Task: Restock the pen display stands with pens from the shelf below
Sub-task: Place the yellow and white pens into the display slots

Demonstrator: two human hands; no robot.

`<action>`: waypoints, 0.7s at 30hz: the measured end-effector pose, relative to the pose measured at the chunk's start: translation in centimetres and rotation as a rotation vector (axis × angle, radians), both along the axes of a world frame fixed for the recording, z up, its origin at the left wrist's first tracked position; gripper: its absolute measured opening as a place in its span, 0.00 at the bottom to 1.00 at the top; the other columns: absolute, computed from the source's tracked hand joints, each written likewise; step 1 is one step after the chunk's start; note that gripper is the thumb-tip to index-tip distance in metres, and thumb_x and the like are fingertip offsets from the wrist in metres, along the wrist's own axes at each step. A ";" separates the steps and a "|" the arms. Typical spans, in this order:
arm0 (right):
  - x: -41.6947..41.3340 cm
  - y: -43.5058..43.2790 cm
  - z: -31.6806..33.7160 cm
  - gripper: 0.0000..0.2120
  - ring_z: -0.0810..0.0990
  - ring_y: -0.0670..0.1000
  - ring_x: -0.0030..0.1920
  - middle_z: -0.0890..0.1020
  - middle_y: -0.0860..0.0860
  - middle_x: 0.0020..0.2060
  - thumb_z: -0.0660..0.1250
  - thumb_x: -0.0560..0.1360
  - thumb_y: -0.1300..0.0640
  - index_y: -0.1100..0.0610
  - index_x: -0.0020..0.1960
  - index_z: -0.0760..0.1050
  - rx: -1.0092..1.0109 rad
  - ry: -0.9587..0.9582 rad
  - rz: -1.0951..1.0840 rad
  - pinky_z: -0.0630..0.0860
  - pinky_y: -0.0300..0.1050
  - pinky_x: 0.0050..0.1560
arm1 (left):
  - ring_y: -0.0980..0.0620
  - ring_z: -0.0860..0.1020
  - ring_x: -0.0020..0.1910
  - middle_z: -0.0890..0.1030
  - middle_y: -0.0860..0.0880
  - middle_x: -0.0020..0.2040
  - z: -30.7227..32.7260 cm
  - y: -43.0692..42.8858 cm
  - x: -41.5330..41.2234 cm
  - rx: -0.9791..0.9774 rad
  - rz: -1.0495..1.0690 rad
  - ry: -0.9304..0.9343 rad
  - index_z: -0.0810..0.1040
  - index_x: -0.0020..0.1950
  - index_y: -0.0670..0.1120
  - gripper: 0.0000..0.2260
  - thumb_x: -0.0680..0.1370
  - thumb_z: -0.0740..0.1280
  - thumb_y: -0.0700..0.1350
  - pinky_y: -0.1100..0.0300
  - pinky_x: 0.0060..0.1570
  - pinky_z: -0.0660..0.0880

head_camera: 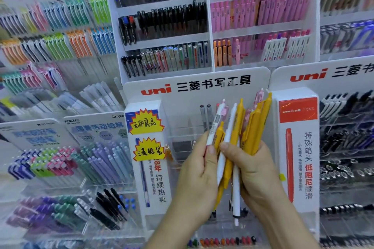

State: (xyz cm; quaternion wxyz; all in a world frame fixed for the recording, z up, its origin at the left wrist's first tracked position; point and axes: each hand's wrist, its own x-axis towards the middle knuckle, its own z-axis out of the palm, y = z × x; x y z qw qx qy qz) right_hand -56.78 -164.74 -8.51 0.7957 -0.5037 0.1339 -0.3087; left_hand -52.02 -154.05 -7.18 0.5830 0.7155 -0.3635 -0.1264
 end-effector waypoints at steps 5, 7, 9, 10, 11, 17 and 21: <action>-1.4 0.3 -0.6 0.12 0.85 0.59 0.45 0.86 0.58 0.43 0.75 0.68 0.65 0.60 0.51 0.80 -0.058 0.111 -0.092 0.81 0.48 0.41 | 0.61 0.79 0.53 0.81 0.59 0.56 -0.9 0.5 -1.3 0.179 0.005 -0.200 0.55 0.73 0.70 0.19 0.82 0.49 0.57 0.54 0.54 0.77; -2.0 0.3 -1.1 0.10 0.85 0.60 0.43 0.86 0.59 0.42 0.73 0.70 0.66 0.60 0.51 0.80 -0.057 0.149 -0.137 0.80 0.50 0.41 | 0.58 0.77 0.51 0.80 0.58 0.53 -1.2 0.7 -1.4 0.256 0.012 -0.336 0.55 0.72 0.69 0.18 0.82 0.47 0.58 0.53 0.51 0.76; -2.5 0.2 -1.6 0.11 0.85 0.61 0.43 0.85 0.59 0.41 0.74 0.70 0.65 0.61 0.51 0.79 -0.078 0.187 -0.161 0.81 0.54 0.42 | 0.58 0.71 0.51 0.74 0.60 0.51 -1.3 0.8 -1.0 0.293 0.055 -0.491 0.63 0.69 0.65 0.16 0.82 0.47 0.57 0.58 0.51 0.72; -2.7 0.2 -1.7 0.12 0.85 0.62 0.44 0.85 0.59 0.42 0.74 0.69 0.64 0.61 0.52 0.79 -0.095 0.200 -0.159 0.81 0.56 0.44 | 0.58 0.68 0.51 0.70 0.59 0.50 -1.2 0.9 -0.9 0.325 0.054 -0.542 0.67 0.66 0.62 0.16 0.82 0.48 0.57 0.62 0.51 0.69; -3.0 0.2 -1.7 0.14 0.85 0.62 0.44 0.85 0.59 0.42 0.75 0.68 0.62 0.61 0.52 0.79 -0.109 0.206 -0.147 0.81 0.57 0.45 | 0.59 0.66 0.50 0.67 0.58 0.48 -0.9 1.1 -0.7 0.331 0.028 -0.516 0.71 0.62 0.60 0.15 0.82 0.49 0.57 0.65 0.49 0.67; -3.6 0.4 -0.7 0.17 0.86 0.55 0.42 0.86 0.55 0.42 0.75 0.65 0.60 0.57 0.53 0.78 -0.236 0.199 -0.007 0.83 0.48 0.43 | 0.59 0.75 0.35 0.78 0.55 0.34 -0.1 1.7 0.5 0.160 0.015 -0.116 0.83 0.43 0.55 0.07 0.78 0.66 0.48 0.65 0.37 0.71; -3.5 0.1 -0.9 0.14 0.86 0.52 0.43 0.86 0.52 0.41 0.75 0.69 0.65 0.53 0.50 0.78 -0.294 0.246 -0.049 0.81 0.45 0.45 | 0.56 0.81 0.37 0.84 0.52 0.37 0.3 2.4 1.4 0.024 0.111 0.200 0.83 0.44 0.51 0.05 0.72 0.73 0.41 0.63 0.40 0.76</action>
